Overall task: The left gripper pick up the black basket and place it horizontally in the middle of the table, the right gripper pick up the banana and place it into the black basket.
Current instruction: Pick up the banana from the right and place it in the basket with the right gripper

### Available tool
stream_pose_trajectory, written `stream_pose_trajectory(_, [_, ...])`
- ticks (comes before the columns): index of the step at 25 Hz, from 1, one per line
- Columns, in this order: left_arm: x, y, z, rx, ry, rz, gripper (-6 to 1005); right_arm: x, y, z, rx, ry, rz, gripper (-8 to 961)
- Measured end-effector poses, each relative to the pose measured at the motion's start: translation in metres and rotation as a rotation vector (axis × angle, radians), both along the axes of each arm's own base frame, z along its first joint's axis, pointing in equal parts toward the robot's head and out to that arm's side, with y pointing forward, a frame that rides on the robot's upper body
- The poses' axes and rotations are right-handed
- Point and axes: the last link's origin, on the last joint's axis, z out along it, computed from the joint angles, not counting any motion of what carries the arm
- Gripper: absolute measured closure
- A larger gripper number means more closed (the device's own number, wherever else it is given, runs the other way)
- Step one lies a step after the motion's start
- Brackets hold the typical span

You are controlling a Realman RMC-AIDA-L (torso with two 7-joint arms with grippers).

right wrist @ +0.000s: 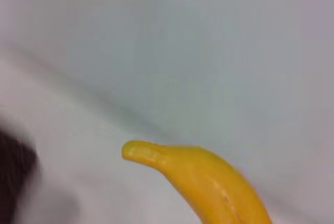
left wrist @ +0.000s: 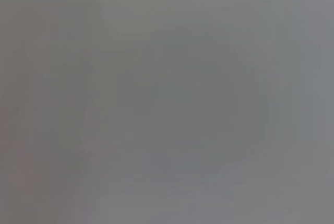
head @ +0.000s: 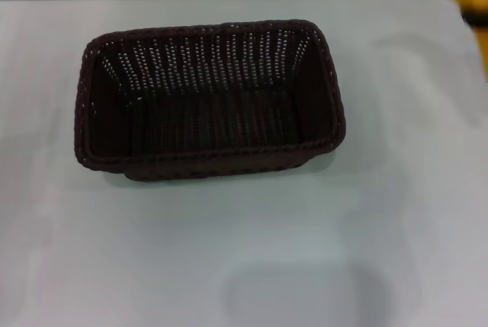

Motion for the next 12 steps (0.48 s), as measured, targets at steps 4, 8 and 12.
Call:
stream_pose_trajectory(4, [0.002, 0.003, 0.000, -0.002, 0.001, -0.009, 219, -0.037, 0.007, -0.020, -0.062, 0.167, 0.266, 443])
stream_pose_trajectory(8, [0.006, 0.008, -0.001, -0.003, 0.001, -0.022, 219, -0.063, 0.011, -0.051, -0.175, 0.203, 0.439, 437])
stream_pose_trajectory(12, [0.007, 0.009, -0.001, -0.004, -0.001, -0.026, 219, -0.078, 0.013, -0.090, -0.312, 0.180, 0.546, 432])
